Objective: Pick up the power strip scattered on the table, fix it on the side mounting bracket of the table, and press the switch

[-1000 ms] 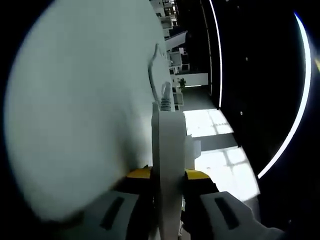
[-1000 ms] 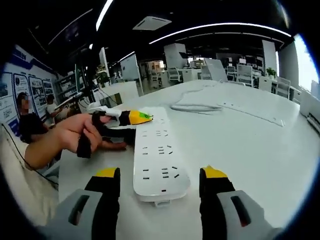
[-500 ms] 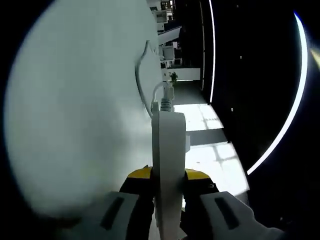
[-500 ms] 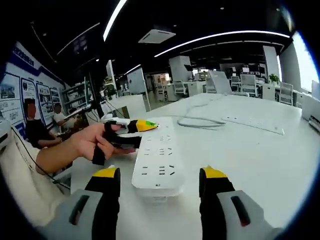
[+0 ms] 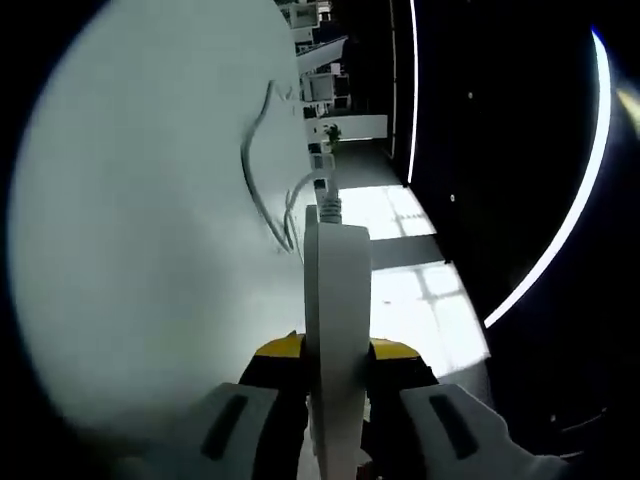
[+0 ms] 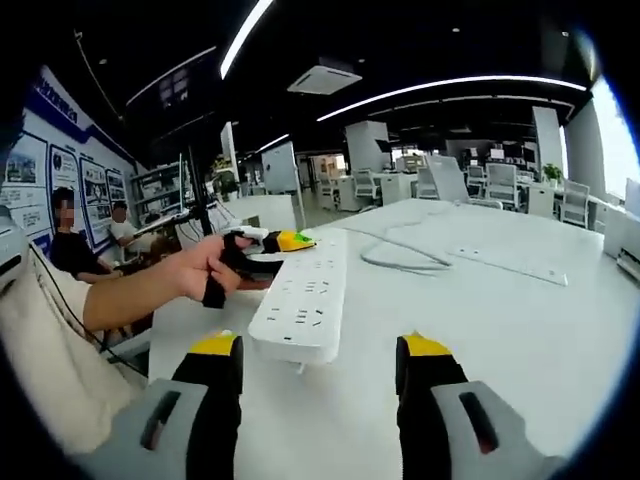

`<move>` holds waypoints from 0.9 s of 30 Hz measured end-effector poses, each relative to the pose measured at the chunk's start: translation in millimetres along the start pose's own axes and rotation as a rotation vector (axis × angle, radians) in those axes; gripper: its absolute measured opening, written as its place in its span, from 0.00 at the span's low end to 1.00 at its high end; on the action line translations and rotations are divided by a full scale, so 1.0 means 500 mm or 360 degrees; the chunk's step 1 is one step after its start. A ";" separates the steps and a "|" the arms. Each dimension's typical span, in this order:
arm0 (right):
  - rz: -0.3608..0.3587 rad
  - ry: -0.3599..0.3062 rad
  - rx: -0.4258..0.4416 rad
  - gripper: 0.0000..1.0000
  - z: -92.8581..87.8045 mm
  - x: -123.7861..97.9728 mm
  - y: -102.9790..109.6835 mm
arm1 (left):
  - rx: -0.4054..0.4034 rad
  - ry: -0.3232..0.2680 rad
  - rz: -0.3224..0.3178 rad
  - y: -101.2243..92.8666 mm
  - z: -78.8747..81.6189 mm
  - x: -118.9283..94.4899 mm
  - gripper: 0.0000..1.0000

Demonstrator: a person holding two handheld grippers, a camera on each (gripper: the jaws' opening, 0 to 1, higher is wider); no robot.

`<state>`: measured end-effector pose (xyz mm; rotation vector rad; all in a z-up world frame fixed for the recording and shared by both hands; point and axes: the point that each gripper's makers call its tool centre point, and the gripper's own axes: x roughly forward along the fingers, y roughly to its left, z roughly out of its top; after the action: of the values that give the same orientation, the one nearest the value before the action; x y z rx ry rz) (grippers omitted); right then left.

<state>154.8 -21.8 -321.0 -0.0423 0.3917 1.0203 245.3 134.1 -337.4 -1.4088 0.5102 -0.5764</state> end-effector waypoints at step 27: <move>0.0178 -0.0009 -0.0096 0.55 0.004 0.051 0.115 | 0.0051 0.0345 -0.0091 -0.020 0.191 -0.154 0.25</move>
<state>119.0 29.9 -319.3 -0.0723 0.3611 1.1426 247.5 255.7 -318.4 -1.3407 0.6319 -0.7858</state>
